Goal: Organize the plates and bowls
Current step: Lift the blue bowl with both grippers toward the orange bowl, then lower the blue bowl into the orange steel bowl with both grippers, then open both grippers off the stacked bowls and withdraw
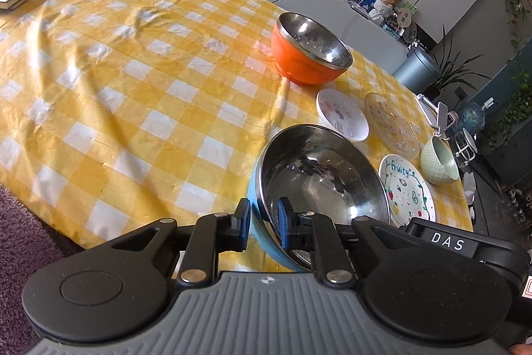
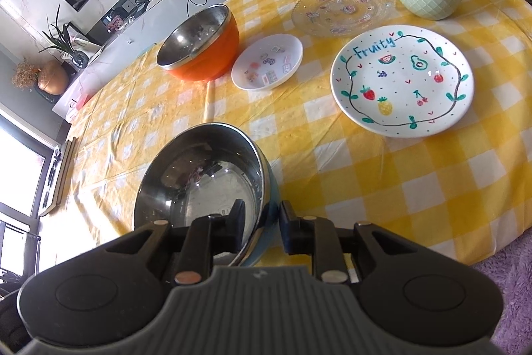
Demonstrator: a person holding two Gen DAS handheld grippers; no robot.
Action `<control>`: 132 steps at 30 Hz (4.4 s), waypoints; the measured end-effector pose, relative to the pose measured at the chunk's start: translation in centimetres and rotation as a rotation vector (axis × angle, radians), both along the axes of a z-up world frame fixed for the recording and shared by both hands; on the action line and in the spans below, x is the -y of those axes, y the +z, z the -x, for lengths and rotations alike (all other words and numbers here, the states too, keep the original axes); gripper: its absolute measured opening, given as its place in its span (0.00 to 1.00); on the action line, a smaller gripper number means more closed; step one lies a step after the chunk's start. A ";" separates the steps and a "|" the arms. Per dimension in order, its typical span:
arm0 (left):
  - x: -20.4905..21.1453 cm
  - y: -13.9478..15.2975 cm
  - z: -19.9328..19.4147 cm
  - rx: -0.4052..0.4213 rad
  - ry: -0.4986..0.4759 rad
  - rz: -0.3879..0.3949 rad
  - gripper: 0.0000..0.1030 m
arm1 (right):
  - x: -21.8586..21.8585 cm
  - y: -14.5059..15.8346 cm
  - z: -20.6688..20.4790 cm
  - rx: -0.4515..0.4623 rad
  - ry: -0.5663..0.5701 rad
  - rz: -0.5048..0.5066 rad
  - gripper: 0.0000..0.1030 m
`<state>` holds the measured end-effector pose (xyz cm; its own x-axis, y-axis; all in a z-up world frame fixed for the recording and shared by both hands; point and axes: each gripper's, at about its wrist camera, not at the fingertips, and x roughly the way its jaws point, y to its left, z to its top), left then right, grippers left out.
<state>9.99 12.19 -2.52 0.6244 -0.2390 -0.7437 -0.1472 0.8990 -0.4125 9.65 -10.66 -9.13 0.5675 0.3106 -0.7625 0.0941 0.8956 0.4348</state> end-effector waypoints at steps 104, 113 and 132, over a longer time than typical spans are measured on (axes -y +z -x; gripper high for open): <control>-1.9 8.9 -5.1 -0.001 -0.059 -0.085 0.16 | -3.5 8.9 -5.3 0.072 0.134 0.132 0.06; -1.9 6.6 -1.9 -0.009 -0.038 -0.012 0.16 | -1.9 6.7 -0.1 0.068 0.073 0.077 0.07; 0.5 3.8 -1.8 -0.035 -0.036 -0.102 0.15 | -0.9 4.0 -1.1 0.064 0.018 0.103 0.07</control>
